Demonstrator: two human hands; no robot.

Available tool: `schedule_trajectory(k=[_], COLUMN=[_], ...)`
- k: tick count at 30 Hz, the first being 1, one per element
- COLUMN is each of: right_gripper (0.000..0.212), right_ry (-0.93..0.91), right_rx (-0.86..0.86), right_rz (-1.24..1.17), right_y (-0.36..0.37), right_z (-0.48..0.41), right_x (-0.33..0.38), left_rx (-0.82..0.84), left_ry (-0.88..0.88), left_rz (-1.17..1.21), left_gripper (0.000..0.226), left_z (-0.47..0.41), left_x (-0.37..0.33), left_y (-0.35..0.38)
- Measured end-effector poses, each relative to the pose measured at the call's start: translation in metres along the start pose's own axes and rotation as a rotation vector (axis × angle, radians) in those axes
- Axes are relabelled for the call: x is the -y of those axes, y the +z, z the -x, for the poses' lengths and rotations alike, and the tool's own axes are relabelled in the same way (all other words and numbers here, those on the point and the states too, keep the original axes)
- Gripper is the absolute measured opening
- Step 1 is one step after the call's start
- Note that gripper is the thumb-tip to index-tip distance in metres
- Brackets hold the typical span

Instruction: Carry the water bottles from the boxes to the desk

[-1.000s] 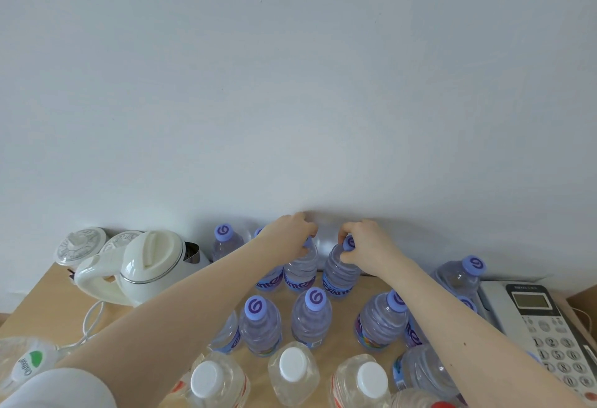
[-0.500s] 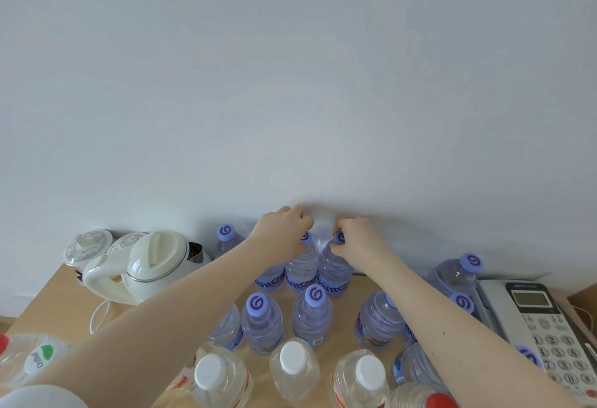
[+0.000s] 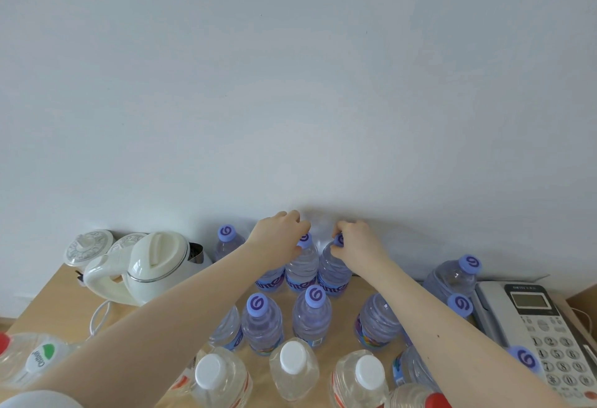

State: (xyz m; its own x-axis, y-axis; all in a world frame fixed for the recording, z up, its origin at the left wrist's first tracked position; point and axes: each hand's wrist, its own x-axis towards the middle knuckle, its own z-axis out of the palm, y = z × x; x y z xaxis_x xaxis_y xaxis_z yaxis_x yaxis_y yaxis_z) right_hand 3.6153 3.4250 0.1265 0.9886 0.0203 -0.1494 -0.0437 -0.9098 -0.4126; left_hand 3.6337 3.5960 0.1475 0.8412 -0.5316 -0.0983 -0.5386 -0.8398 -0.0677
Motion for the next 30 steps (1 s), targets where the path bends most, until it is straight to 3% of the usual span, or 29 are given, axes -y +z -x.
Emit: schedule_trajectory(k=[8, 17, 30], right_gripper=[0.033, 0.042, 0.038], right_ry=[0.032, 0.053, 0.241], right_rx=[0.025, -0.125, -0.261], right_rz=[0.033, 0.14, 0.16], right_y=[-0.004, -0.024, -0.055], right_z=[0.004, 0.028, 0.109], right_x=[0.001, 0.008, -0.029], left_rx=[0.003, -0.027, -0.145], left_ry=[0.006, 0.065, 0.333], left_rz=[-0.004, -0.013, 0.013], left_gripper=[0.028, 0.027, 0.034], left_z=[0.005, 0.014, 0.012], left_x=[0.002, -0.001, -0.056], left_y=[-0.004, -0.015, -0.039])
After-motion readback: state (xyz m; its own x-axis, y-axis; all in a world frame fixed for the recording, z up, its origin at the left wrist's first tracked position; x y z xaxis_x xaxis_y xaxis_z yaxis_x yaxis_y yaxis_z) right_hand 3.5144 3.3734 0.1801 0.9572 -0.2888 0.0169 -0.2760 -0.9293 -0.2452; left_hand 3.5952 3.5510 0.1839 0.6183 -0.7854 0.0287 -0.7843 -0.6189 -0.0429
